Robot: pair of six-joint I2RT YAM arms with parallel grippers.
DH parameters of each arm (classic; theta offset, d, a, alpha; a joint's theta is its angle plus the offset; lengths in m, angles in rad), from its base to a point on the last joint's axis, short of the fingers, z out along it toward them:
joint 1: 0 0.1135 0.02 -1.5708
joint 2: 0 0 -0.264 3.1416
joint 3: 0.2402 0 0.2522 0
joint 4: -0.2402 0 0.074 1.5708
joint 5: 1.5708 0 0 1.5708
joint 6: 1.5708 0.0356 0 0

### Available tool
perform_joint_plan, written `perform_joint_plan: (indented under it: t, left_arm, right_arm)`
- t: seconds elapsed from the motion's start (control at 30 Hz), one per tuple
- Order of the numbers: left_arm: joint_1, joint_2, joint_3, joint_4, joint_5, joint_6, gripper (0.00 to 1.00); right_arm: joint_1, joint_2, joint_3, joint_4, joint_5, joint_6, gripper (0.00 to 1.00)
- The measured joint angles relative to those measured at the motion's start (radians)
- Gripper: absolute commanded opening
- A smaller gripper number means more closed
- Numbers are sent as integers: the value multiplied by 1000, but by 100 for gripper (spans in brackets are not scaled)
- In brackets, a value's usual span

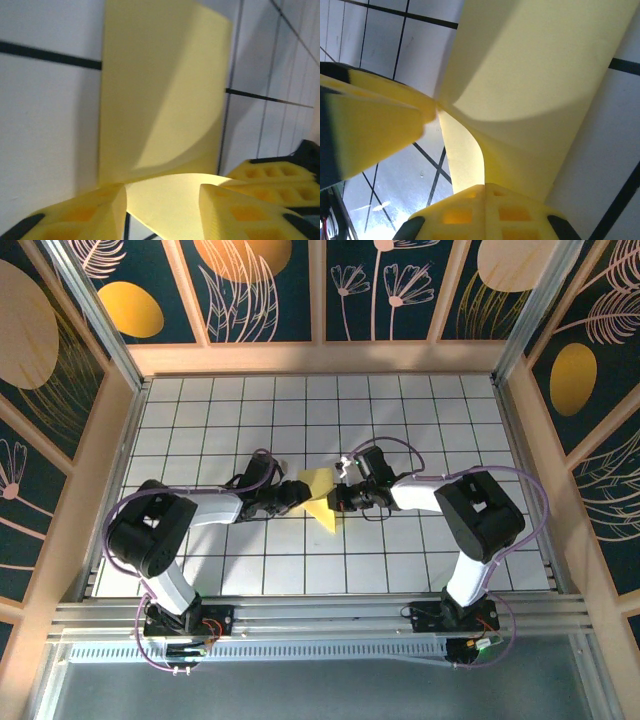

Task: Fold a paper plane with a square sheet of paper (fold left side to right side)
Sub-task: Fourth fold the wing at the center of the table.

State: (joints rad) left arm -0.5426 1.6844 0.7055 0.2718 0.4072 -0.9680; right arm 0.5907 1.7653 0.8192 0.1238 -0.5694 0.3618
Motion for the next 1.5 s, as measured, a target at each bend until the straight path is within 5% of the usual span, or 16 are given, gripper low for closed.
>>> perform_joint_plan:
  t: [0.27,0.97,1.13,1.27,1.4,1.5]
  left_arm:
    - [82,-90,-2,16,15,-4,52]
    - [85,142,90,100,136,-40,44]
    - [84,186,122,122,166,-39,38]
    - [84,219,142,138,180,-40,22]
    - [84,226,144,146,181,-41,7]
    - [84,226,143,159,179,-51,4]
  right_arm:
    - [-35,-69,-24,3,-31,-9,0]
    - [-73,-129,-81,58,-95,-12,0]
    - [-73,-129,-81,63,-103,-12,0]
    - [-73,-129,-81,64,-106,-12,0]
    - [-74,-130,-81,59,-93,-16,19]
    - [-76,-136,-80,27,-47,-24,32]
